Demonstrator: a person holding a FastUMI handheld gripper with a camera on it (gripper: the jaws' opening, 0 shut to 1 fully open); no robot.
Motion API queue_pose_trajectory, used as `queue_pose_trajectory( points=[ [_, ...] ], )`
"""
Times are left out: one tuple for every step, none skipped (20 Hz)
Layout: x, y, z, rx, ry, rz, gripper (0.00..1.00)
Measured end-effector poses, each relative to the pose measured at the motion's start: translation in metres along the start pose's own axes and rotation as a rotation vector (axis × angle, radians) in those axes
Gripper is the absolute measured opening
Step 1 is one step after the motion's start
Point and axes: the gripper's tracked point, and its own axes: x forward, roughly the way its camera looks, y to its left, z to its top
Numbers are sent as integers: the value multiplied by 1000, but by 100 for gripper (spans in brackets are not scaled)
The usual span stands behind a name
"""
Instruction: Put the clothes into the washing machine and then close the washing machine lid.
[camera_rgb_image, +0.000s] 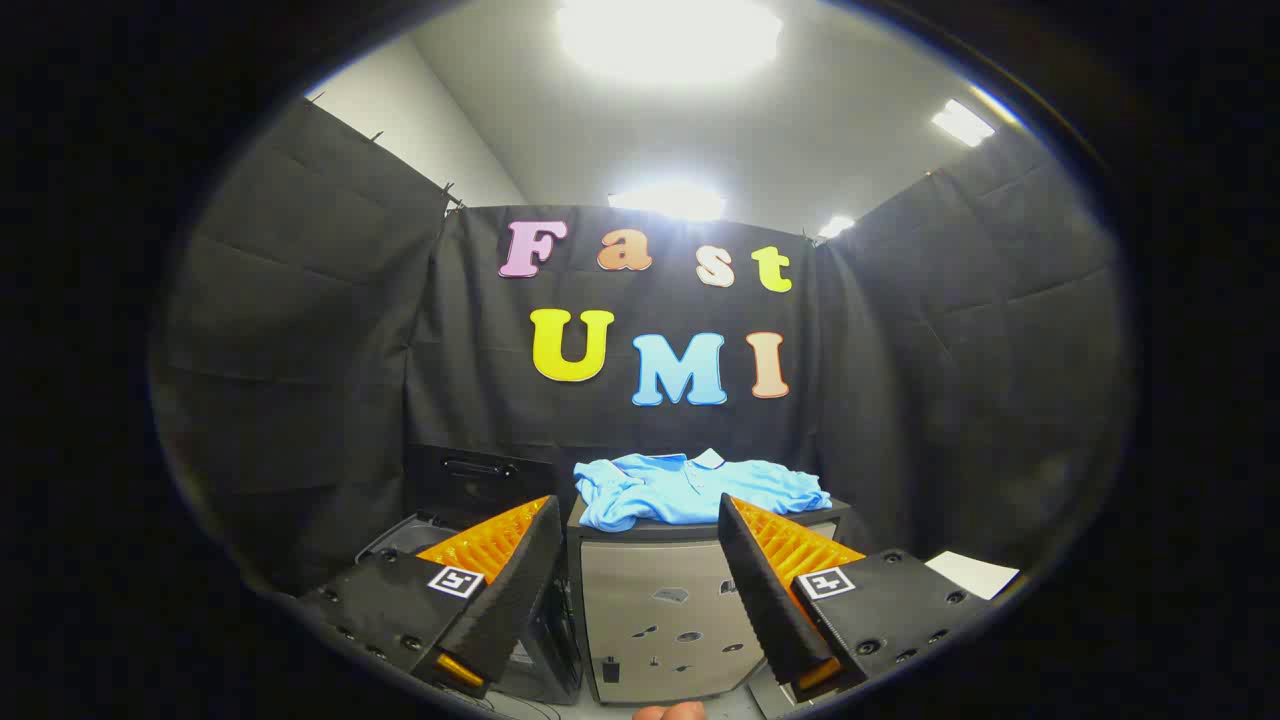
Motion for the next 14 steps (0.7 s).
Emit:
queue_pose_trajectory(
  points=[
    [0,1,0,2,-1,4,98],
    [0,2,1,4,-2,5,98],
    [-1,3,2,5,-4,8,98],
    [-1,3,2,4,-6,8,98],
    [-1,3,2,2,-3,8,98],
    [-1,5,0,5,5,16,98],
    [-1,6,0,8,8,22,98],
    [0,5,1,8,8,20,98],
    [0,3,3,8,4,17,98],
    [0,3,4,6,1,16,98],
    [0,2,5,3,0,16,98],
    [1,1,4,1,0,16,98],
    [2,2,4,3,2,19,98],
    [2,1,3,3,5,19,98]
  ],
)
